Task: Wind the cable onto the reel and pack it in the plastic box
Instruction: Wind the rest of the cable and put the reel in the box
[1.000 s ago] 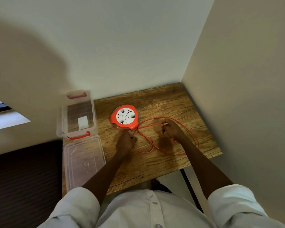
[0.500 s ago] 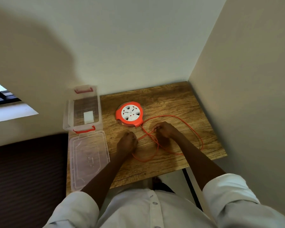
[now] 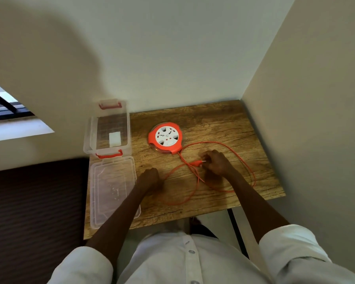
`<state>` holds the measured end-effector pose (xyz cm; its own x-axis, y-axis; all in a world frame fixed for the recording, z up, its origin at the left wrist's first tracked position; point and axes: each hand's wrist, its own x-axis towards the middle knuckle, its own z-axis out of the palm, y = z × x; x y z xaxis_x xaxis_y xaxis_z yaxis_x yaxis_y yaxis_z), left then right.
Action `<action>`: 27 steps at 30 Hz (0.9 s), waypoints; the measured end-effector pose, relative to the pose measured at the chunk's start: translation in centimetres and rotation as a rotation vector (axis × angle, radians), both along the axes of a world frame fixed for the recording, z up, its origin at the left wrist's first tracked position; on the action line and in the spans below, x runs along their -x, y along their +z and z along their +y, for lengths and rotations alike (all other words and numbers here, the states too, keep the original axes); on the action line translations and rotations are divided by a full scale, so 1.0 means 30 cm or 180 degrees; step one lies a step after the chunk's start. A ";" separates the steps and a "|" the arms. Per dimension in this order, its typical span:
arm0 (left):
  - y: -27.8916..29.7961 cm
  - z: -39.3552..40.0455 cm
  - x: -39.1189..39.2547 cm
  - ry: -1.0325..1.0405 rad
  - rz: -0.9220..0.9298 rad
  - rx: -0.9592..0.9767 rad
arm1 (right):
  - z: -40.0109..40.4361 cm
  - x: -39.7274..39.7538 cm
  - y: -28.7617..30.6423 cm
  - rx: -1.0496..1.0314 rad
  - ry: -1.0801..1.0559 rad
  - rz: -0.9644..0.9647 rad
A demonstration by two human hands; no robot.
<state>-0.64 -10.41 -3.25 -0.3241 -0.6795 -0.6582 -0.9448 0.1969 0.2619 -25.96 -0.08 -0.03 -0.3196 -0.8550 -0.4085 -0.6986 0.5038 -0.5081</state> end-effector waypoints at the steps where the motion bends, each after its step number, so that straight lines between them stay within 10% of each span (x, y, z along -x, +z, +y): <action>1: 0.007 -0.009 -0.011 0.0066 -0.0074 -0.0249 | 0.018 0.009 -0.002 0.0099 -0.0057 -0.0093; 7: 0.023 -0.034 -0.055 -0.0014 -0.0303 -0.0956 | 0.082 -0.025 -0.024 0.0355 -0.0147 -0.0346; 14: 0.023 0.009 0.059 -0.0599 0.1319 0.0539 | 0.042 -0.097 -0.014 0.0555 -0.0004 -0.0422; 19: 0.004 0.056 0.138 -0.0563 0.1234 0.0956 | 0.067 -0.099 -0.017 0.0436 -0.0402 -0.0611; 27: -0.002 0.044 0.122 -0.0028 0.1602 0.0438 | 0.119 -0.080 -0.052 -0.0478 -0.0015 -0.0254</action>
<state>-4.29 -9.10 -3.30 -0.5836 -0.7445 -0.3241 -0.7067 0.2691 0.6544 -23.55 3.50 -1.60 -0.2850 -0.7809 -0.5559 -0.6565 0.5816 -0.4805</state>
